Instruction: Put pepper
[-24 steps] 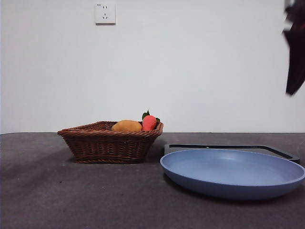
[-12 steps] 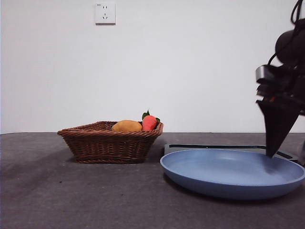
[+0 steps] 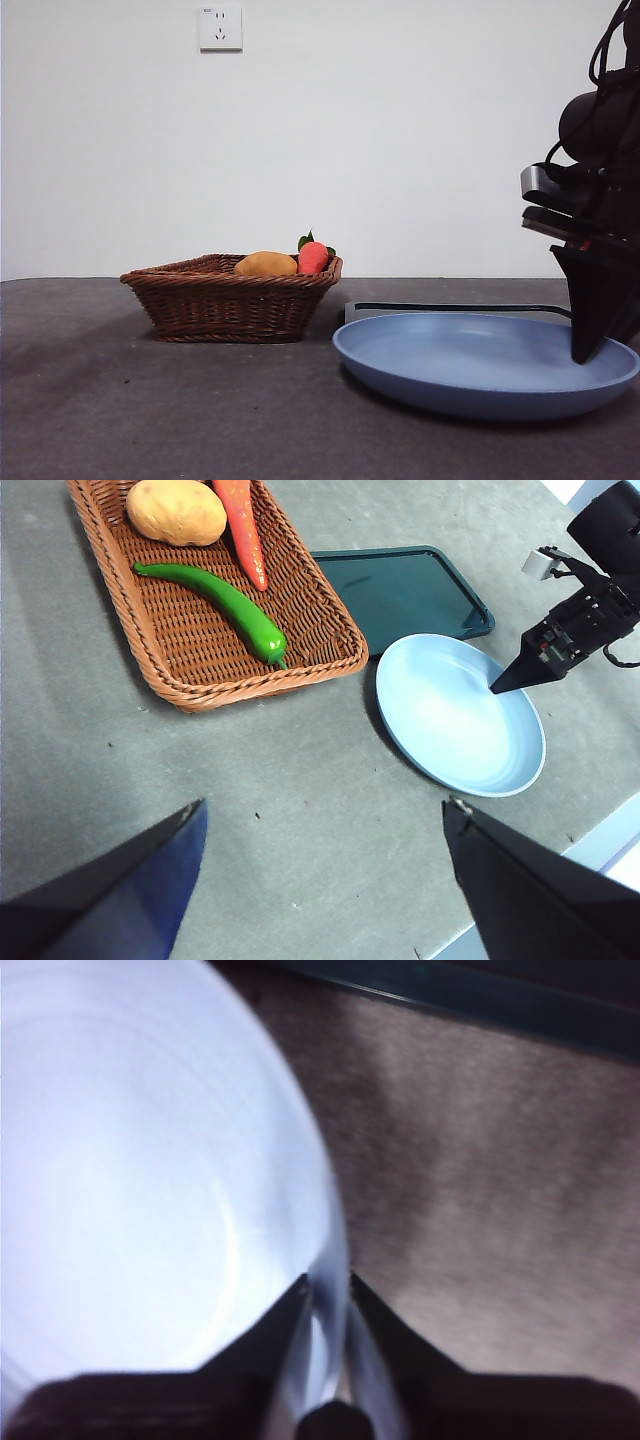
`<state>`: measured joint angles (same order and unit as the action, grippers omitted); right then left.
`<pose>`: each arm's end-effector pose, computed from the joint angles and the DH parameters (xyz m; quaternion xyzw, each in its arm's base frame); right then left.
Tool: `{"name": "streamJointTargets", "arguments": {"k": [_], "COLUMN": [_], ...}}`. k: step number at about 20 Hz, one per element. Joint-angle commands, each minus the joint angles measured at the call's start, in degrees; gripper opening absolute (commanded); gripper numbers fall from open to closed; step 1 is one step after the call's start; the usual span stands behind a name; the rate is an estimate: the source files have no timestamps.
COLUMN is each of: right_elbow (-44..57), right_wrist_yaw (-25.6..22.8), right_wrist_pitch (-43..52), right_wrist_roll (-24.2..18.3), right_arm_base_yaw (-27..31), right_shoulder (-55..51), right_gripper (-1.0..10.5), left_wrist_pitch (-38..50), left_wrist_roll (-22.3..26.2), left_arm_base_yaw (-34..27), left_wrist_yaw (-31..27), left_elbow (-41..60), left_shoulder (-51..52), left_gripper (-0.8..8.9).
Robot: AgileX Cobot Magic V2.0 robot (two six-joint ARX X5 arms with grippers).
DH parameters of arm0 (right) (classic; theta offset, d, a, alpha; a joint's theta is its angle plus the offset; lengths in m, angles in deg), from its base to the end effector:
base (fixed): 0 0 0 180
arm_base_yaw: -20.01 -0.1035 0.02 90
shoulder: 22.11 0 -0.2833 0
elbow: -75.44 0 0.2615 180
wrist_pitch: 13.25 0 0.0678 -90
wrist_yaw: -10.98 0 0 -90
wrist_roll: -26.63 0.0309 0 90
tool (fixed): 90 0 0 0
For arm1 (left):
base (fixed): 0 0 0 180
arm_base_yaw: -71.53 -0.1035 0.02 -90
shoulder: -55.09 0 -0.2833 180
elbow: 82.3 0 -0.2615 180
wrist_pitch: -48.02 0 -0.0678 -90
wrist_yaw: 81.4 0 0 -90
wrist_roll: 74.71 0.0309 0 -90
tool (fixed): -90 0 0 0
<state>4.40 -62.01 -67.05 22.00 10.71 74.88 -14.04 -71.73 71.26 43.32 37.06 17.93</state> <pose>0.3014 0.0585 0.1745 0.0129 0.6321 0.2004 0.7484 0.1070 -0.0171 0.3207 -0.0758 0.3077 -0.2876 0.9038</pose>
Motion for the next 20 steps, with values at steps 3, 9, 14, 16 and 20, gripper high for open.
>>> {"name": "streamJointTargets", "arguments": {"k": [3,9,14,16,20], "right_elbow": [-0.83,-0.83,-0.83,-0.83,-0.85], "right_wrist_yaw": [-0.39,-0.55,-0.63,-0.70,-0.94], "right_wrist_pitch": [-1.25,-6.08,-9.49,-10.84,-13.25], "right_wrist_roll": [1.64,2.89,4.76,5.25,6.54], "right_arm_base_yaw": [-0.09,-0.04,1.51,2.51,3.72], "right_shoulder": [0.46,-11.39,-26.95,-32.89,-41.83], "right_gripper": [0.1,0.1,0.1,0.1,0.1], "left_wrist_pitch": [0.79,6.05,9.81,12.17,14.45], "left_wrist_roll": [-0.07,-6.14,-9.81,-11.76,-12.24], "left_arm_base_yaw": [0.11,3.91,11.80,15.85,22.27], "left_wrist_yaw": [0.00,-4.17,-12.70,-16.79,-24.61], "left_elbow": [-1.05,-3.54,-9.38,-12.59,-21.00], "left_shoulder": [-0.20,-3.19,-15.04,-21.75,-36.61], "left_gripper": [4.10,4.10,4.10,4.09,4.09]}}
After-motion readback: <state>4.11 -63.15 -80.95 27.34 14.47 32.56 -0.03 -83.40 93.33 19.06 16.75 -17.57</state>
